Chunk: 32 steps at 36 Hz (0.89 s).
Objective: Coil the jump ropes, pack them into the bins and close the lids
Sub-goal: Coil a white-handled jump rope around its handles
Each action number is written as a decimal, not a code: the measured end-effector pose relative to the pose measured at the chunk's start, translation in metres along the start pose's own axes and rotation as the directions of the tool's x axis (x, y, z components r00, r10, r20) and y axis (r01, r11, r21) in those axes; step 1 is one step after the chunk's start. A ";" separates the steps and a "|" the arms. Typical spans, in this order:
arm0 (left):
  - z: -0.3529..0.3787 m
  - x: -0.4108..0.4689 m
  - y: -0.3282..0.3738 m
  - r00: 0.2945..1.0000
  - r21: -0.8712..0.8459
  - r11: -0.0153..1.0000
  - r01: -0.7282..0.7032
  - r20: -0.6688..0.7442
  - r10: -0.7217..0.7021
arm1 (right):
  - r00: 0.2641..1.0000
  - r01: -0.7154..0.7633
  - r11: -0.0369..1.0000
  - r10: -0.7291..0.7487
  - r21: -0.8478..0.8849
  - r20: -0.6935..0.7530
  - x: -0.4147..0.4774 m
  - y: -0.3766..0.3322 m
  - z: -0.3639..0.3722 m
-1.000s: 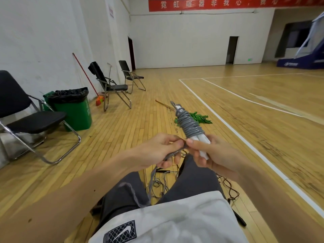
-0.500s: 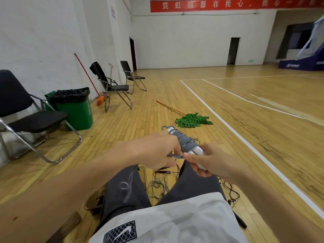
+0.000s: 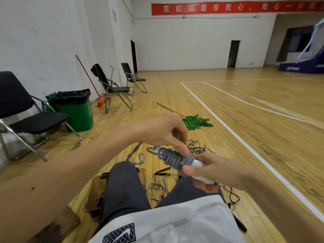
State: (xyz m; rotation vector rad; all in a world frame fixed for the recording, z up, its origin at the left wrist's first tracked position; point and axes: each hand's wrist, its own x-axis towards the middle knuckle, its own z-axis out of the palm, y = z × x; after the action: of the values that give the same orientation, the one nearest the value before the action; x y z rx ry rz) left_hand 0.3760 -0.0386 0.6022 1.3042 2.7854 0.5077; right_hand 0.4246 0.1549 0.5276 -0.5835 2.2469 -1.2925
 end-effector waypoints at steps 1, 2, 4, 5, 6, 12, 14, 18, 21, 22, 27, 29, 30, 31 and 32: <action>0.000 0.000 -0.001 1.000 -0.057 0.998 0.019 0.023 -0.017 | 1.000 0.007 1.000 -0.008 0.026 0.011 0.000 0.000 0.001; -0.001 0.001 -0.001 0.998 -0.115 0.993 0.038 0.053 -0.032 | 0.999 0.017 0.998 -0.019 0.056 0.029 0.000 0.001 0.002; -0.003 0.000 -0.003 0.991 -0.225 0.972 0.074 0.123 -0.047 | 0.996 0.035 0.992 -0.044 0.118 0.077 0.002 0.002 0.004; -0.004 0.000 -0.003 0.986 -0.267 0.960 0.090 0.161 -0.048 | 0.994 0.039 0.990 -0.052 0.138 0.096 0.002 0.002 0.005; -0.005 0.000 -0.004 0.979 -0.300 0.948 0.106 0.200 -0.046 | 0.992 0.041 0.988 -0.058 0.147 0.112 0.003 0.003 0.007; 0.001 -0.003 -0.007 0.946 -0.413 0.898 0.153 0.324 -0.012 | 0.968 0.129 0.980 -0.158 0.152 0.195 0.002 -0.003 0.014; 0.003 -0.005 -0.008 0.951 -0.454 0.880 0.141 0.309 0.007 | 0.965 0.146 0.974 -0.179 0.173 0.193 0.001 -0.004 0.016; 0.004 -0.006 -0.009 0.951 -0.489 0.864 0.119 0.306 0.042 | 0.968 0.164 0.960 -0.201 0.229 0.153 -0.001 -0.009 0.019; 0.002 -0.005 -0.007 0.954 -0.498 0.860 0.109 0.297 0.051 | 0.966 0.193 0.950 -0.228 0.246 0.122 -0.003 -0.015 0.021; 0.003 -0.004 -0.007 0.957 -0.503 0.857 0.109 0.287 0.047 | 0.963 0.210 0.944 -0.245 0.256 0.111 -0.002 -0.017 0.020; 0.016 -0.004 -0.018 0.990 -0.600 0.797 0.073 0.142 0.016 | 0.944 0.313 0.894 -0.330 0.322 -0.004 0.000 -0.021 0.011; 0.017 -0.007 -0.021 0.993 -0.613 0.786 0.087 0.121 -0.015 | 0.939 0.341 0.871 -0.337 0.353 -0.074 0.000 -0.025 0.006; 0.017 -0.008 -0.021 0.993 -0.609 0.787 0.094 0.113 -0.031 | 0.937 0.349 0.862 -0.333 0.368 -0.108 0.000 -0.027 0.003; 0.015 -0.008 -0.018 0.993 -0.604 0.790 0.104 0.109 -0.047 | 0.936 0.352 0.856 -0.321 0.380 -0.143 -0.001 -0.030 0.000; 0.014 -0.008 -0.016 0.991 -0.605 0.786 0.125 0.106 -0.077 | 0.936 0.351 0.852 -0.305 0.389 -0.175 -0.001 -0.033 -0.003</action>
State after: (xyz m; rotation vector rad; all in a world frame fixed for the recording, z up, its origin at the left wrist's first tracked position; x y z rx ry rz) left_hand 0.3712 -0.0502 0.5830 0.9826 2.2868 1.1968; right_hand 0.4274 0.1423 0.5577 -0.7719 1.9094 -1.9526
